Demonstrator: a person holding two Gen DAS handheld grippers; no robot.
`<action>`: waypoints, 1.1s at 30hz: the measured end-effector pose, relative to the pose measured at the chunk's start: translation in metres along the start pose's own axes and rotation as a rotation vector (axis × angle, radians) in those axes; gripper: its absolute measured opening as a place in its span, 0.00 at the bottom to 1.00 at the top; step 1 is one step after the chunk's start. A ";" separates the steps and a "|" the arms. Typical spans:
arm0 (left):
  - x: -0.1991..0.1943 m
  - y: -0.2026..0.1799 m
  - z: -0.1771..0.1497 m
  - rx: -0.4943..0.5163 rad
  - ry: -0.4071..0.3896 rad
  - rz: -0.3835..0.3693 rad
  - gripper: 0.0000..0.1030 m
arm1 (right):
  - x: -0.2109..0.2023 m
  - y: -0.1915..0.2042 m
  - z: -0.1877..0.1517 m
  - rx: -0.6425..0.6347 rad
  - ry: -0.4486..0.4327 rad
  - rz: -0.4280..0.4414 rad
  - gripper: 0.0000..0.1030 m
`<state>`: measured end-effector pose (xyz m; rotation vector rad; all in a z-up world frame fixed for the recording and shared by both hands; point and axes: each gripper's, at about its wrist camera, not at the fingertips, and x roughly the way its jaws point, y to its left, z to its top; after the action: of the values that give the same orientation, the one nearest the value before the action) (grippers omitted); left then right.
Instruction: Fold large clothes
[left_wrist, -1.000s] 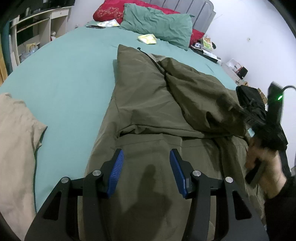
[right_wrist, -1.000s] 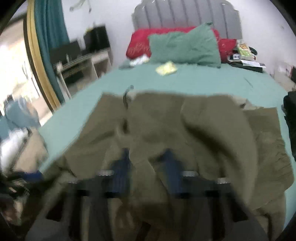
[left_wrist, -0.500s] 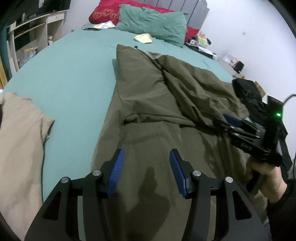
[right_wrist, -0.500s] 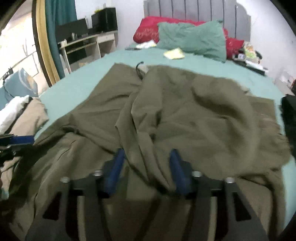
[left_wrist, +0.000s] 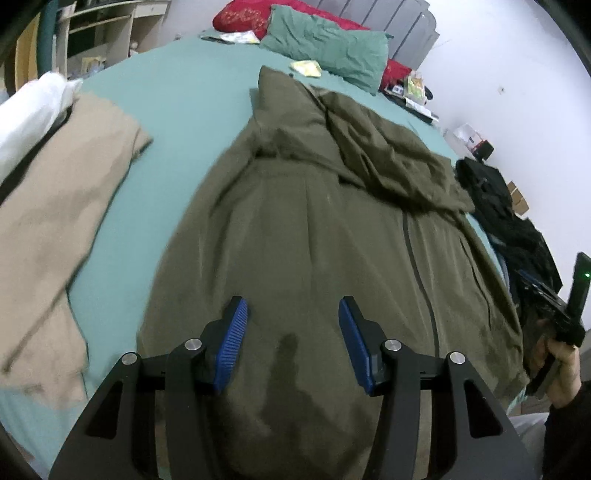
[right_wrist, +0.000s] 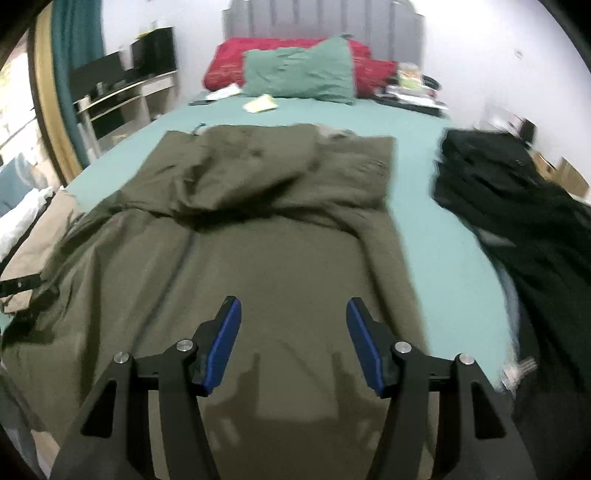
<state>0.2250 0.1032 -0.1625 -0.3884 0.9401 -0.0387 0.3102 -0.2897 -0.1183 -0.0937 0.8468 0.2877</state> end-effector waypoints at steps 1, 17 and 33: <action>0.000 -0.002 -0.006 0.003 0.004 0.007 0.53 | -0.009 -0.011 -0.011 0.010 0.005 -0.022 0.58; -0.047 -0.002 -0.069 0.136 -0.130 0.300 0.53 | -0.039 -0.107 -0.145 0.262 0.124 -0.051 0.59; -0.006 0.033 -0.086 -0.019 0.046 0.366 0.66 | -0.044 -0.100 -0.172 0.379 0.081 0.075 0.15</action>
<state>0.1492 0.1087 -0.2141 -0.2284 1.0459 0.2965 0.1868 -0.4288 -0.2024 0.2817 0.9734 0.1901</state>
